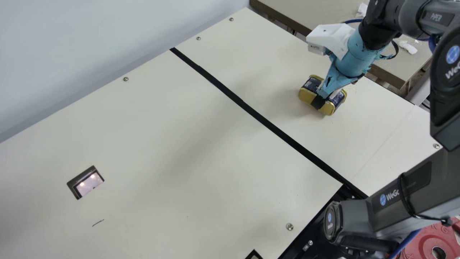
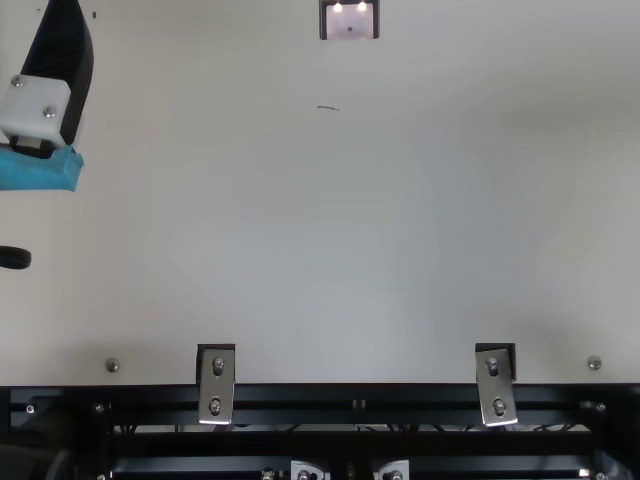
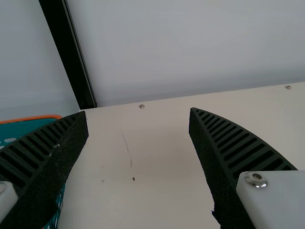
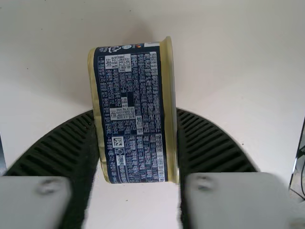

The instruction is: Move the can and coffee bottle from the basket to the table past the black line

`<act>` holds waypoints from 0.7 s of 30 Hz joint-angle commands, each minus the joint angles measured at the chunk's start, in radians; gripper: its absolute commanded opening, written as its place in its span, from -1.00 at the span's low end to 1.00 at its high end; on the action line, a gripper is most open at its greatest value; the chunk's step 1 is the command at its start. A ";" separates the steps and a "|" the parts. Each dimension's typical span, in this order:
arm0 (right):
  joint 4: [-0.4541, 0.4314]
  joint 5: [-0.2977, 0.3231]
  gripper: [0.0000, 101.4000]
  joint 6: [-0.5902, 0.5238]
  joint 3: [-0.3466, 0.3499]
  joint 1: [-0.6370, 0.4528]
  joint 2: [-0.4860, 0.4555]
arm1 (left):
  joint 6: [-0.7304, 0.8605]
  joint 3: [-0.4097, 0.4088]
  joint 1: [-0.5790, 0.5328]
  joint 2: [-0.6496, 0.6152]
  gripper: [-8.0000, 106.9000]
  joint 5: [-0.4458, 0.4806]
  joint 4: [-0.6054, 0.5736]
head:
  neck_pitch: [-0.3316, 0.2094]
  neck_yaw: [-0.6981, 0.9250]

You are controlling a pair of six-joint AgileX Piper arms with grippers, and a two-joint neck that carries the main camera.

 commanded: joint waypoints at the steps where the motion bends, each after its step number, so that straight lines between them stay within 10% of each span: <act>1: 0.004 0.000 1.00 0.001 0.004 -0.003 -0.003 | 0.000 0.000 0.000 0.000 0.71 0.000 0.000 | -0.004 -0.022; 11: 0.035 -0.017 1.00 -0.014 -0.012 -0.002 -0.089 | 0.000 0.000 0.000 0.000 0.71 0.000 0.000 | -0.004 -0.022; 21: 0.301 0.174 1.00 -0.066 -0.113 0.018 -0.208 | 0.000 0.000 0.000 0.000 0.71 0.000 0.000 | -0.004 -0.022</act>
